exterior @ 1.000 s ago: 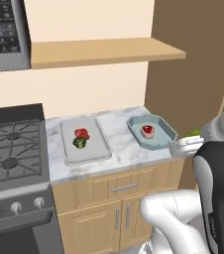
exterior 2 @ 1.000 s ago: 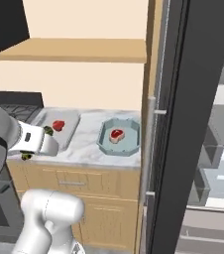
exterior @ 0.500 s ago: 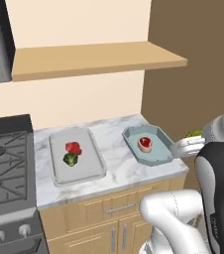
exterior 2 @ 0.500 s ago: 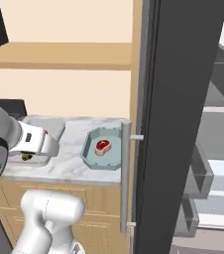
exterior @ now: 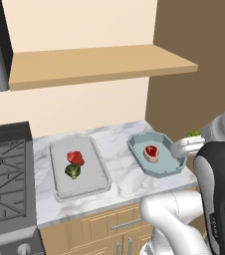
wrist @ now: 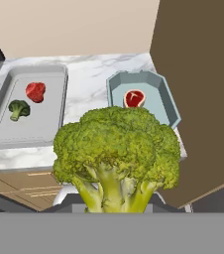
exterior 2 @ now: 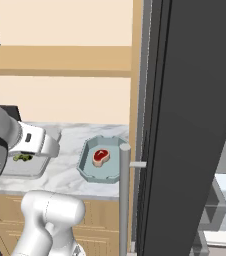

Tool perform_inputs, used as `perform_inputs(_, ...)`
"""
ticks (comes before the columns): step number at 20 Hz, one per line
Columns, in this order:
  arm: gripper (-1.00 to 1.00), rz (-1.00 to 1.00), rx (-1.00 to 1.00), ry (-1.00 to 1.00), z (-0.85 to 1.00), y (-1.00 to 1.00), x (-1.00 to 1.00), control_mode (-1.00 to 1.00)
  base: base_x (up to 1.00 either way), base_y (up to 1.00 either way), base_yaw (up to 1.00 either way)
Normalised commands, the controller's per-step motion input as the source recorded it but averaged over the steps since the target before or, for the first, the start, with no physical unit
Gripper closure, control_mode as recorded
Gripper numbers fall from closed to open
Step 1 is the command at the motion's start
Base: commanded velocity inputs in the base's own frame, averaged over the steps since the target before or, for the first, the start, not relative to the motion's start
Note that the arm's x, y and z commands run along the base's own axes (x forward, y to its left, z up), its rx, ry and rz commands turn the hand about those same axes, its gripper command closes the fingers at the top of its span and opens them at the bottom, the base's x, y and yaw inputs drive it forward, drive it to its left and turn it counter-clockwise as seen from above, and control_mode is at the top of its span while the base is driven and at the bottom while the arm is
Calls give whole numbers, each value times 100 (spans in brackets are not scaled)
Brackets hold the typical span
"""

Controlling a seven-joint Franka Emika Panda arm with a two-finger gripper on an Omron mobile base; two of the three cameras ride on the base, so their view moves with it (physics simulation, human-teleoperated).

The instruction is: Place one broccoli and one steak in each tupperware on the nearby counter, to pack two identical lunches.

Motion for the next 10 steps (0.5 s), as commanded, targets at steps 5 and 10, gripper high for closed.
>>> perform_inputs(5,100,-9,0,2,-20,-2,7,-100,0,0,0)
perform_inputs(10,100,-14,0,3,-33,0,46,-100,0,0,0)
